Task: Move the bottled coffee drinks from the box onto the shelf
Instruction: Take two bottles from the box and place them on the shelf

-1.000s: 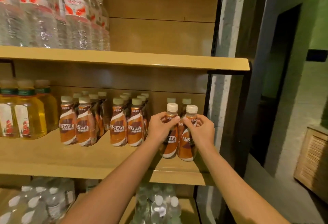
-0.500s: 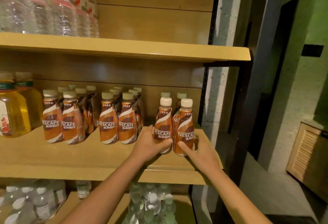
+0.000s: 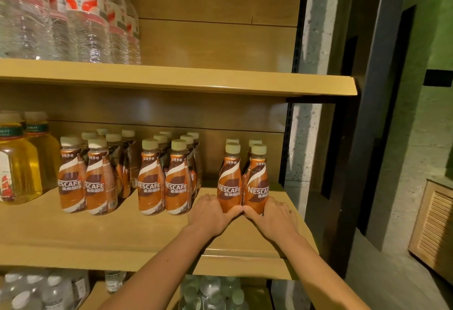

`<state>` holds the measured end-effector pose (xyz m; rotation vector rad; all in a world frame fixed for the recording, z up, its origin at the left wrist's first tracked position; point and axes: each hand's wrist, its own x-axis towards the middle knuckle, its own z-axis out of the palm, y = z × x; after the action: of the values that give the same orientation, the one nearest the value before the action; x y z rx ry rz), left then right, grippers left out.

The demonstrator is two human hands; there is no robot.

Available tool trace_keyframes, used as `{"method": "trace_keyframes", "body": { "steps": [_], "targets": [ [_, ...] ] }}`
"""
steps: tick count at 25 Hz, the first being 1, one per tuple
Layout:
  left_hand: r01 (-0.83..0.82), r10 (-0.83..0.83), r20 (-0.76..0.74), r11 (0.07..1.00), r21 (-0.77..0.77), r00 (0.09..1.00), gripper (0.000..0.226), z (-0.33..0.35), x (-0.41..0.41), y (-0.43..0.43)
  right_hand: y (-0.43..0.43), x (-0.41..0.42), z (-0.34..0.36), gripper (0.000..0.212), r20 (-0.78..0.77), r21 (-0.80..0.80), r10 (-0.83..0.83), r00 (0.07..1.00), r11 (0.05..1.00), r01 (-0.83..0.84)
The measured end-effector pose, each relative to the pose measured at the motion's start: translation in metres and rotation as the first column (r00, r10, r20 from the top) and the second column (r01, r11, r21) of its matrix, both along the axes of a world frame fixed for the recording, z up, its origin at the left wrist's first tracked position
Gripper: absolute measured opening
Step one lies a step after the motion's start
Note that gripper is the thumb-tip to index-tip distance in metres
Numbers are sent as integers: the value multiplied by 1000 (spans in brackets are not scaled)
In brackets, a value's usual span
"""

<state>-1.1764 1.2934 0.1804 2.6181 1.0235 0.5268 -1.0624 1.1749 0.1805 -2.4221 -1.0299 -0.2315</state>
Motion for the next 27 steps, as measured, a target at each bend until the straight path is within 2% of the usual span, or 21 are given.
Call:
{"method": "trace_keyframes", "body": {
  "steps": [3, 7, 11, 14, 16, 18, 19, 21, 24, 25, 27],
  "targets": [
    [0, 0, 14, 1000, -29, 1000, 94, -1, 8, 9, 9, 6, 0, 74, -13, -4, -16, 1000, 1000, 16],
    [3, -2, 18, 999, -50, 1000, 119, -2, 22, 21, 19, 12, 2, 75, -27, -32, -35, 999, 999, 34],
    [-21, 22, 25, 998, -55, 999, 127, -6, 30, 28, 25, 16, 4, 78, -28, -83, -61, 998, 995, 58],
    [-43, 42, -7, 997, -58, 999, 115, -2, 26, 22, 25, 16, 4, 83, -56, -98, -58, 997, 994, 52],
    [-40, 38, -43, 998, -40, 998, 96, 4, 19, 14, 20, 16, 7, 96, -131, -112, -31, 991, 994, 17],
    [-40, 38, -43, 998, -41, 998, 92, 15, 3, -4, 7, 6, 13, 105, -172, -114, -18, 985, 993, -2],
    [-38, 37, -32, 998, -45, 999, 92, 20, -7, -14, -4, -3, 18, 102, -130, -98, 4, 992, 995, -17],
    [16, -16, 6, 1000, 4, 1000, 91, 35, -35, -46, -34, -36, 28, 78, 42, -34, 118, 992, 993, -117],
    [225, -248, 135, 960, 165, 959, 66, 61, -79, -108, -95, -89, 50, 48, 235, 74, 313, 920, 938, -338],
    [305, -343, 157, 926, 223, 926, 62, 72, -91, -131, -120, -103, 59, 44, 265, 105, 310, 913, 932, -347],
    [423, -485, 182, 857, 294, 856, 67, 89, -104, -172, -168, -115, 74, 41, 326, 129, 230, 917, 950, -284]
  ]
}}
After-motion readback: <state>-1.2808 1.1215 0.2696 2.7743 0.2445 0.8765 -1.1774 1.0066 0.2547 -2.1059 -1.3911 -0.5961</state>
